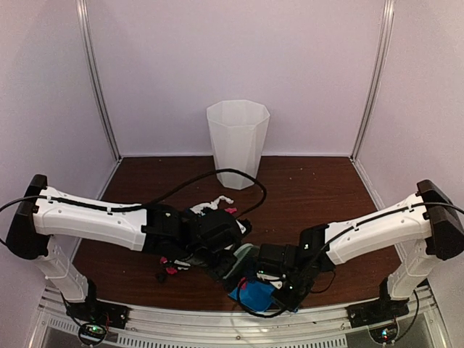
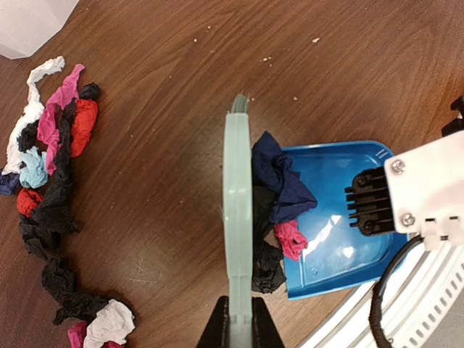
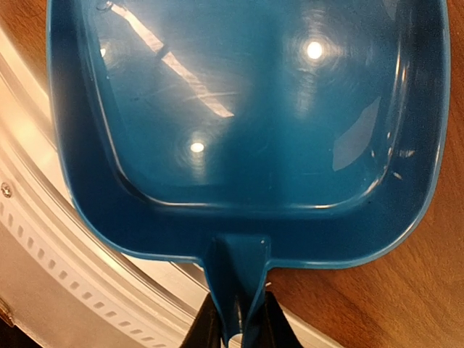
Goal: Sweep away the paper scraps from the table
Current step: Sweep the paper scraps into the dustpan.
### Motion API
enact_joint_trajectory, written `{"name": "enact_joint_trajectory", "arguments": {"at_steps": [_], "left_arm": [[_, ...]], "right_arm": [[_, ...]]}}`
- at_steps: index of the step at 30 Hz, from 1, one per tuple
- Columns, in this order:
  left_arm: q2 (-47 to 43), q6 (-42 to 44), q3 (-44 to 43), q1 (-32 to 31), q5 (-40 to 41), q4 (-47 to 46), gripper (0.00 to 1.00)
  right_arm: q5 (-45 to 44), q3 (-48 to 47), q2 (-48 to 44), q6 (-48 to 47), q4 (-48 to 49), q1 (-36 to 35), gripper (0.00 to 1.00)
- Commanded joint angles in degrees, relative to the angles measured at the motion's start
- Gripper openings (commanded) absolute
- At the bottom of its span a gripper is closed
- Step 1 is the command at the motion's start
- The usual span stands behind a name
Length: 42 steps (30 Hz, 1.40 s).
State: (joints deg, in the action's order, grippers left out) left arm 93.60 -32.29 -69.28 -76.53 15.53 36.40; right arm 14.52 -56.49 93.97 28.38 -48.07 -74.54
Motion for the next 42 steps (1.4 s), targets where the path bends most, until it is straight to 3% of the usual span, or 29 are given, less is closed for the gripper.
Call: {"name": "enact_joint_trajectory", "arguments": {"at_steps": [1,26,42], "left_arm": [[-0.7,1.0,0.3,0.2,-4.0,-3.9,0.00],[-11.0,-0.3,4.6,0.2,-7.2,-14.4,0.00],[-21.6,-4.6,8.4,0.2,10.5,-11.2,0.00]], "right_arm": [[-3.9,-0.5,1.2,-0.5,0.4,0.3,0.00],[-9.9,11.4,-6.5,2.4,19.8,-0.6,0.00],[-13.0,12.8,-7.8,3.3,23.2,-1.3,0.00]]}}
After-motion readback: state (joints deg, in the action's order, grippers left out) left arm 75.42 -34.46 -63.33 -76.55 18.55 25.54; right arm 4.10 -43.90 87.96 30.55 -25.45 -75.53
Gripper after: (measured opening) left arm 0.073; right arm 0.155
